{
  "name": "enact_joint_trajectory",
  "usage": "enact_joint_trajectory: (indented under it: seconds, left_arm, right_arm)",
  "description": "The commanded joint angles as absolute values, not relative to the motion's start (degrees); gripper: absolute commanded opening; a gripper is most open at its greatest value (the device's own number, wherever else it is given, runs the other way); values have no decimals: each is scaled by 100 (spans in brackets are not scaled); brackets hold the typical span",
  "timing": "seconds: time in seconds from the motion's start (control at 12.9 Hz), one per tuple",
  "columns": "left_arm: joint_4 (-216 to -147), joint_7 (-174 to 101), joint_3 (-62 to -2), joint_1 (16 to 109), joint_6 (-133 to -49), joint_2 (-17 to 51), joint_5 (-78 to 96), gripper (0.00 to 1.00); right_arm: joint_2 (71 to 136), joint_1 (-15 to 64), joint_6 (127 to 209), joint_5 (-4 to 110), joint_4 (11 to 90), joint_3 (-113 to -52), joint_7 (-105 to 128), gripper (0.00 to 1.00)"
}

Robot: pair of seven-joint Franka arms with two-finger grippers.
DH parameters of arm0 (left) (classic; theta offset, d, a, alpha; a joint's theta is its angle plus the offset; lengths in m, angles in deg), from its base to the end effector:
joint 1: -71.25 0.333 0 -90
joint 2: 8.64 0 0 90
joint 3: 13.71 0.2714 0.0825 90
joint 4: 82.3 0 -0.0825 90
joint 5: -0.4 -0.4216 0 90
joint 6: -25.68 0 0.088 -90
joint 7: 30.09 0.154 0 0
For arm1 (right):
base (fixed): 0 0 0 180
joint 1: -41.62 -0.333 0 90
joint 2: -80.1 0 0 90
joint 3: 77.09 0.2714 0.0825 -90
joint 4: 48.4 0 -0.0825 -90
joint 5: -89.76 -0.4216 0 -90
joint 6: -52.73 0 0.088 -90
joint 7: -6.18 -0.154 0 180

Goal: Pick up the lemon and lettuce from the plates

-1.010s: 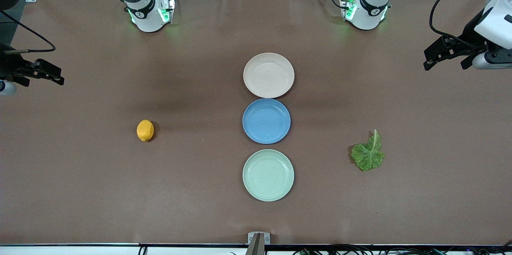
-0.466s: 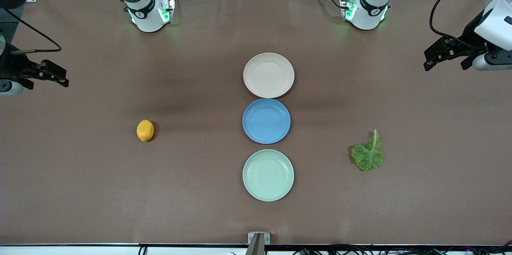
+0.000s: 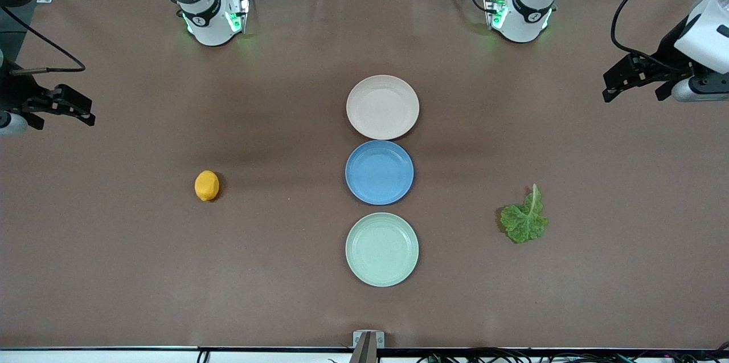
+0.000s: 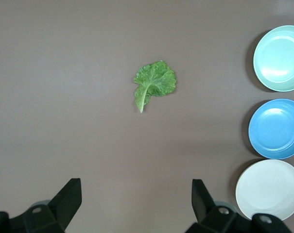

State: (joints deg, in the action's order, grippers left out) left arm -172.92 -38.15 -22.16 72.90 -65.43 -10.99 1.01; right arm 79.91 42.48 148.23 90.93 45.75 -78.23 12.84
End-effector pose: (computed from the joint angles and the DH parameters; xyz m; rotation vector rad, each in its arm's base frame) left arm 0.5814 -0.0722 0.5530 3.1296 0.0343 0.0753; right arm 0.5995 -0.0239 0.5063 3.1164 0.1294 0.0394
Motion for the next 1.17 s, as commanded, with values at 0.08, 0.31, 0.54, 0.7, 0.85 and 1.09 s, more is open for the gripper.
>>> enact_joint_trajectory:
  seconds: [0.08, 0.31, 0.54, 0.7, 0.85, 1.09]
  left_arm:
    - [-17212, -3809, -2250, 7327, -6424, -1092, 181, 100]
    - [-17178, -3809, -2206, 7345, -6256, -1145, 181, 100]
    - [-17116, -3731, -2197, 7345, -6247, -1145, 41, 100]
    - [-16940, -3730, -2197, 7345, -6117, -1119, -56, 100]
    - [-16940, -3730, -2197, 7362, -6098, -1102, -65, 100]
    - [-16940, -3747, -2206, 7371, -6080, -1084, -56, 100]
  right_arm:
    - [7738, 4224, 14836, 9029, 4925, -7762, 1251, 100]
    - [7581, 4224, 14844, 9029, 5082, -7762, 1268, 100]
    - [7448, 4224, 14853, 9029, 5224, -7771, 1312, 100]
    - [7387, 4233, 14853, 9029, 5303, -7779, 1330, 100]
    - [7360, 4233, 14862, 9029, 5338, -7780, 1330, 100]
    - [7369, 4233, 14880, 9029, 5321, -7780, 1330, 100]
